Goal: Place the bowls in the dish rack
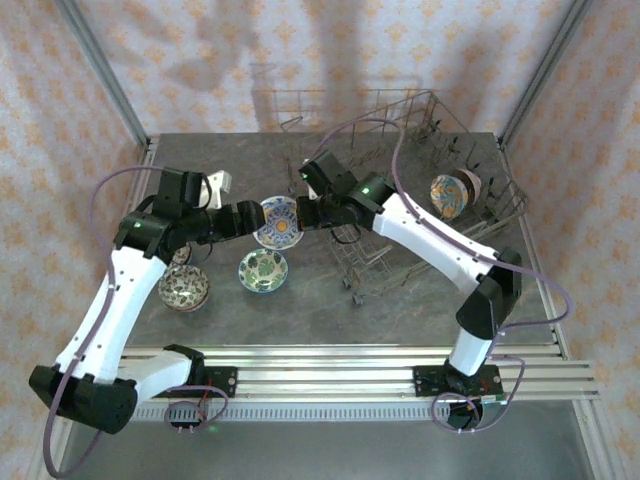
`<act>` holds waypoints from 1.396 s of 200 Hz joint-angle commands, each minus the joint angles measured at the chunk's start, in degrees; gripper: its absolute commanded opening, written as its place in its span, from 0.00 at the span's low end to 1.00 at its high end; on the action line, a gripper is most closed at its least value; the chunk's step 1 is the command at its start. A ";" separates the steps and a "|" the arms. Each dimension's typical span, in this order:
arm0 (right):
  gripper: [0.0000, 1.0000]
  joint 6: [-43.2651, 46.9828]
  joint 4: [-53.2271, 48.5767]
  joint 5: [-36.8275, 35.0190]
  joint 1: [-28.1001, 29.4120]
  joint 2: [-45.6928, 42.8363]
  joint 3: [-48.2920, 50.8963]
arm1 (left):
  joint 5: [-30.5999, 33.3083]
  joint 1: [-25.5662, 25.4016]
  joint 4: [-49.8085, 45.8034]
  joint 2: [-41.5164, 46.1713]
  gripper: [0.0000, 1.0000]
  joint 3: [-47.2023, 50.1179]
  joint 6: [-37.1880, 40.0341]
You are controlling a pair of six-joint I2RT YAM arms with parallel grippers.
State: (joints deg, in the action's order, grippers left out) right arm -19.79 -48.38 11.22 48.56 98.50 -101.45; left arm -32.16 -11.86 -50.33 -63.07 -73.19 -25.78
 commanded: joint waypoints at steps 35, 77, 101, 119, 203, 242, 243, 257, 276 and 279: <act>0.00 1.17 0.06 -14.43 -1.74 -6.97 -5.16 | 2.20 4.29 -3.71 3.64 0.87 -1.02 -0.32; 0.00 4.22 -0.33 -19.13 -9.00 -12.48 -5.74 | 0.73 6.90 -2.85 3.62 0.87 6.05 0.02; 0.00 7.06 -0.60 -23.21 -14.35 -15.41 -4.38 | 0.06 7.07 -1.17 0.96 0.87 10.84 -0.76; 0.00 9.35 0.69 -26.36 -19.00 -17.70 -1.18 | -0.36 7.11 0.69 -1.41 0.87 13.97 -1.46; 0.00 29.36 9.97 -47.43 -28.35 -17.54 14.90 | 1.01 7.02 4.14 -8.22 0.87 19.20 -0.94; 0.00 34.87 13.85 -51.91 -30.58 -14.00 17.03 | 2.20 6.94 4.42 -9.28 0.87 21.76 -0.88; 0.00 35.06 13.93 -52.00 -30.60 -13.93 17.10 | 2.20 6.94 4.43 -9.31 0.87 21.81 -0.87; 0.00 37.16 15.54 -53.20 -31.14 -13.21 17.95 | 2.28 6.98 4.99 -9.31 0.87 22.37 -1.07; 0.00 39.32 17.96 -53.54 -32.50 -12.30 19.23 | 2.45 7.00 5.66 -9.55 0.87 22.53 -1.09; 0.00 39.53 18.09 -53.37 -32.85 -12.06 19.20 | 2.45 7.00 5.75 -9.54 0.87 22.48 -1.13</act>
State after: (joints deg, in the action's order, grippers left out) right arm 15.29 -36.86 -37.04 17.26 85.91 -82.76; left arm -31.03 -5.48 -46.39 -72.38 -51.18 -26.98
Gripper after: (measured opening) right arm 0.041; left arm 0.872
